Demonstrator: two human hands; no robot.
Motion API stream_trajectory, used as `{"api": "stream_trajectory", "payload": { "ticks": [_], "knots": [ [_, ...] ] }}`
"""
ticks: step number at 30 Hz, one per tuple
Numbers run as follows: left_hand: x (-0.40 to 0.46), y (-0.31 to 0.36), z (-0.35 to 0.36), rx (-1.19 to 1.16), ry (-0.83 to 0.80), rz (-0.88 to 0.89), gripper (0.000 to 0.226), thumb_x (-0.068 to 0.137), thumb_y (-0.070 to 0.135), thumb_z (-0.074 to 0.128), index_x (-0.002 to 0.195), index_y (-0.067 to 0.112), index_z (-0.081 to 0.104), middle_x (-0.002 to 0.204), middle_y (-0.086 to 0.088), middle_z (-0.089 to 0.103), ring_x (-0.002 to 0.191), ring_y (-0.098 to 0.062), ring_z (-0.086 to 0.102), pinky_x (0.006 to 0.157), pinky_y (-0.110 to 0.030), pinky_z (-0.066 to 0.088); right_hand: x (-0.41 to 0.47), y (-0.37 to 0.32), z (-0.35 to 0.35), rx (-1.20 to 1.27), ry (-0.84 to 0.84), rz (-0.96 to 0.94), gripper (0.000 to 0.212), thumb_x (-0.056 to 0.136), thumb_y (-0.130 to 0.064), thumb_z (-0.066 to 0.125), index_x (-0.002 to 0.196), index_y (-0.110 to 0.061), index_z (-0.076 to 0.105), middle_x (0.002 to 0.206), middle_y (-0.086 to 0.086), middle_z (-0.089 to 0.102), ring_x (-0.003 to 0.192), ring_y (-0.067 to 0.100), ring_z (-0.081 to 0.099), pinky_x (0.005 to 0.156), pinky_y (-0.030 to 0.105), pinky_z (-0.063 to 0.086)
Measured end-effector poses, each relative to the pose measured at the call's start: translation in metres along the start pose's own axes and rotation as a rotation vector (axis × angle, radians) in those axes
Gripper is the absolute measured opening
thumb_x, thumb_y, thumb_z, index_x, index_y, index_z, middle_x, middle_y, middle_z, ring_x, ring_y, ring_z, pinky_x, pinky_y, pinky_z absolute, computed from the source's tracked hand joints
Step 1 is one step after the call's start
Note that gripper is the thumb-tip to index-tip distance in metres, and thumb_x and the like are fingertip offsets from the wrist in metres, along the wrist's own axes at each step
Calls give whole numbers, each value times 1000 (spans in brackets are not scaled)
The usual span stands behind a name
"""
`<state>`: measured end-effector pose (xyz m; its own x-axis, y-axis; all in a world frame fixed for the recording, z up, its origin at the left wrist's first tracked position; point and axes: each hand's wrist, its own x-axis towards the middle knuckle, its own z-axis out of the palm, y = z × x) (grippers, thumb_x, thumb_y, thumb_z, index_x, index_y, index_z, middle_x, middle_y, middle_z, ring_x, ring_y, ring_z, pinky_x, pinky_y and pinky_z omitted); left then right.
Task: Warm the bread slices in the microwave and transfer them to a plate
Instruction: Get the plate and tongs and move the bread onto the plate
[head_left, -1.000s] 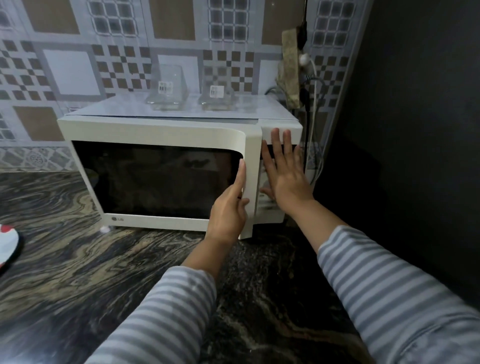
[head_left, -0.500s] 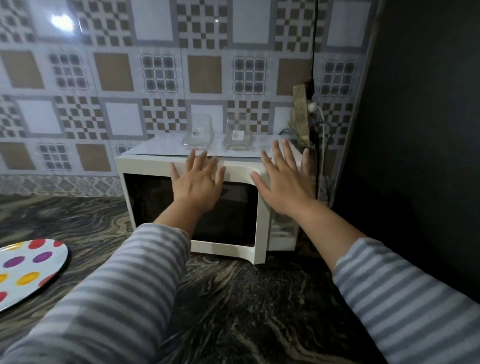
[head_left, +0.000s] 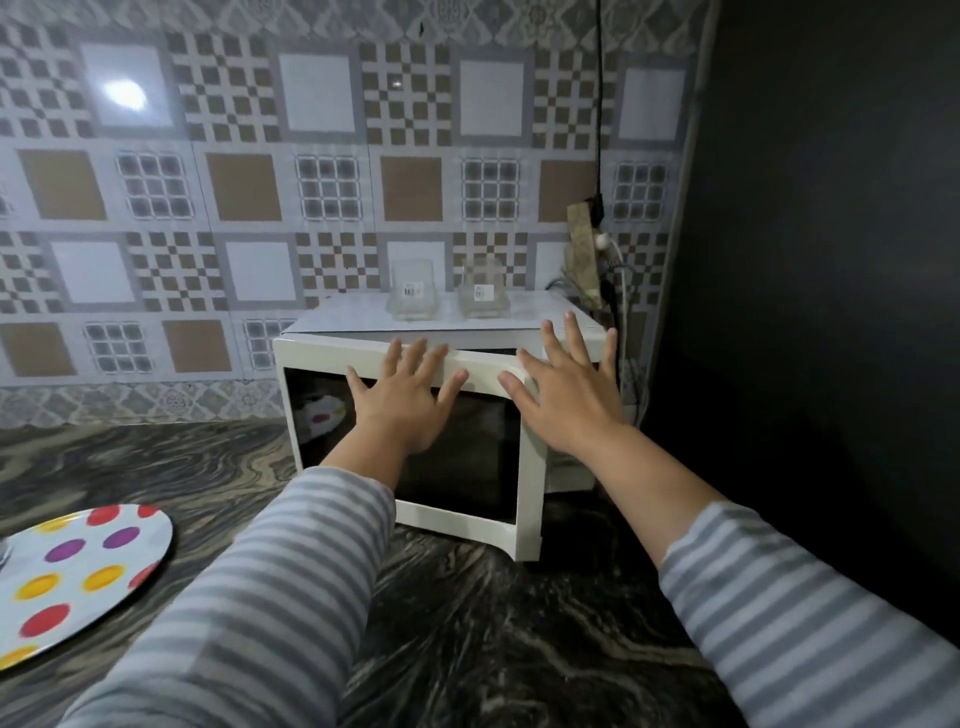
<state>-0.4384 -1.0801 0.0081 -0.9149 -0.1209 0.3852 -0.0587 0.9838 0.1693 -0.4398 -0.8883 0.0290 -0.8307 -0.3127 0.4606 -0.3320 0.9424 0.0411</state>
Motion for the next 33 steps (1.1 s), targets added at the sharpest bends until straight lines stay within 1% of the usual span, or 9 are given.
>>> {"api": "stream_trajectory", "payload": {
  "ticks": [4,8,12,15,21,25,29,33],
  "knots": [
    [-28,-17,-19,-11,-16,51,64,92,66,6,151,42,8,161,14,1,148,-13,-8,113,-64,-4,-33,-32,-20,-7,5,33,66,95,-62,9,147,-30,35,162,4,3,145,23,-21,107,57,-23],
    [-59,-41,-38,-8,-65,83,60,95,62,9,151,42,4,161,14,-3,148,-14,-7,114,-63,-5,-67,-73,-39,-28,1,39,65,95,-62,7,147,-33,33,162,3,6,146,24,-19,107,59,-22],
    [-90,-70,-59,39,-122,113,53,99,53,7,150,43,-3,160,14,-9,148,-16,-10,114,-61,-5,-99,-123,-54,5,13,47,63,97,-59,10,147,-28,34,161,4,10,147,23,-17,110,60,-19],
    [-111,-91,-75,45,-142,121,53,99,53,4,150,44,-2,160,14,-6,148,-16,-9,115,-60,-6,-115,-158,-64,5,17,31,64,97,-58,11,147,-25,36,161,5,14,147,24,-15,110,60,-20],
    [-138,-123,-103,31,-191,99,53,98,54,-1,150,46,4,161,9,1,148,-17,-8,116,-59,-3,-132,-205,-78,32,-1,-33,64,98,-57,11,147,-24,36,160,6,14,147,25,-13,110,60,-20],
    [-145,-141,-115,31,-219,81,53,97,56,-3,149,49,5,161,9,0,148,-17,-10,115,-59,-3,-135,-225,-81,63,-12,-79,63,98,-56,11,148,-24,32,161,4,14,148,25,-12,110,60,-19],
    [-150,-152,-124,66,-240,78,50,100,53,4,150,47,1,161,7,-5,148,-19,-11,114,-60,-1,-134,-243,-84,83,-11,-104,62,98,-56,13,148,-24,33,161,4,14,148,25,-12,111,61,-16],
    [-162,-169,-125,-30,-244,79,50,101,52,9,150,46,1,162,7,-4,148,-19,-9,113,-61,1,-136,-268,-84,126,-23,-101,61,100,-54,15,148,-21,32,160,5,16,148,25,-10,111,60,-16]
  ]
}}
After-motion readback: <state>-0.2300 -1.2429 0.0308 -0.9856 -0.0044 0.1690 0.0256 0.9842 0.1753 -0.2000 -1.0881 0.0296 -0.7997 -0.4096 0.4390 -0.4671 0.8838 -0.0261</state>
